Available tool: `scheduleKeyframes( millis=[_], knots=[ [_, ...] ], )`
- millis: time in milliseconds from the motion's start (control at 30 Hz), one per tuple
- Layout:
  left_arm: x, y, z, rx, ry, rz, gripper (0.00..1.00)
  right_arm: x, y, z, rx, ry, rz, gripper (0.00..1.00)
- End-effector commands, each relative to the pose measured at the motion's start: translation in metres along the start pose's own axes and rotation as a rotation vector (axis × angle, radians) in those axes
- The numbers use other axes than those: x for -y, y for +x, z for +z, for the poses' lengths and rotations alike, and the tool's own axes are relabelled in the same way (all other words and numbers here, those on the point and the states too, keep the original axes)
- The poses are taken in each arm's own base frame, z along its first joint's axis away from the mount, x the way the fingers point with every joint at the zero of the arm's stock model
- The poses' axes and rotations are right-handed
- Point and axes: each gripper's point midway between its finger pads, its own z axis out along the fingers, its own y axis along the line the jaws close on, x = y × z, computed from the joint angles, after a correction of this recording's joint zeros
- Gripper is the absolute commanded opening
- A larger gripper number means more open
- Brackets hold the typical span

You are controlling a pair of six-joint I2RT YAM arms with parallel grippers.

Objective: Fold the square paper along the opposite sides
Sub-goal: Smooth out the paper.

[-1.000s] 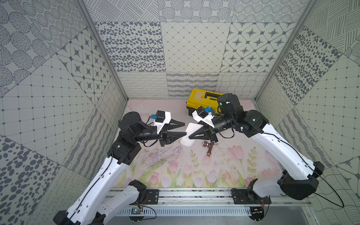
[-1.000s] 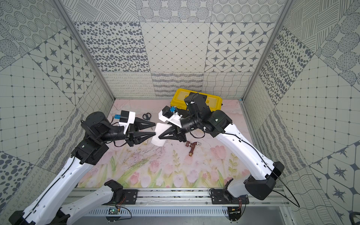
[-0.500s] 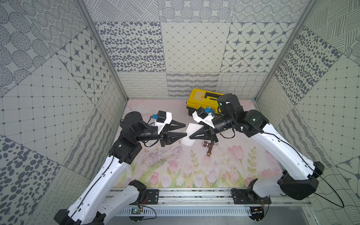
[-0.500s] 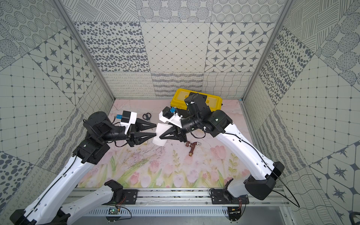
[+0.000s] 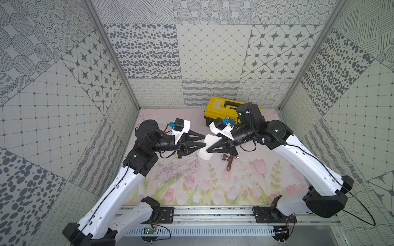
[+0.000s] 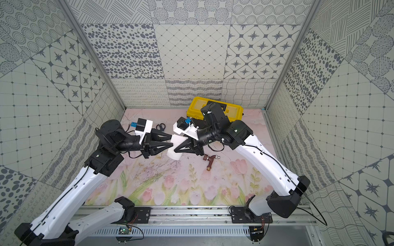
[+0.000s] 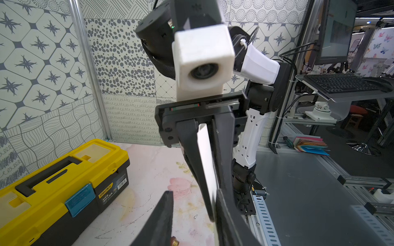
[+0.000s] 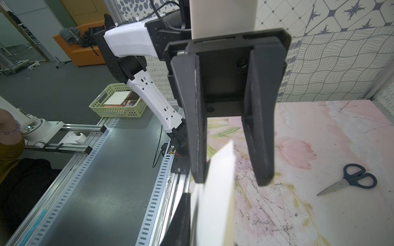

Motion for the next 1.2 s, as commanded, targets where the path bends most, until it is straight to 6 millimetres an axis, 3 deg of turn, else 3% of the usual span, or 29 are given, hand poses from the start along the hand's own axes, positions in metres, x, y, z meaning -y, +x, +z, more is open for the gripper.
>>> scheduleKeyframes(
  millis=[0,267,633,933,1167],
  knots=[
    [0.010,-0.015,-0.002,0.043,0.046,0.053,0.30,0.000,-0.005,0.002,0.010,-0.002,-0.031,0.17],
    [0.009,-0.016,-0.003,0.049,0.037,0.056,0.00,0.000,-0.007,0.001,0.015,0.007,-0.037,0.21],
    [-0.006,-0.024,-0.008,0.109,-0.094,0.050,0.00,0.007,-0.013,-0.002,0.065,0.065,-0.050,0.37],
    [-0.032,-0.039,-0.023,0.283,-0.281,-0.013,0.00,0.006,-0.040,-0.013,0.227,0.055,-0.080,0.37],
    [-0.043,-0.050,-0.040,0.426,-0.385,-0.052,0.00,0.012,-0.047,-0.009,0.263,0.037,-0.070,0.37]
  ],
)
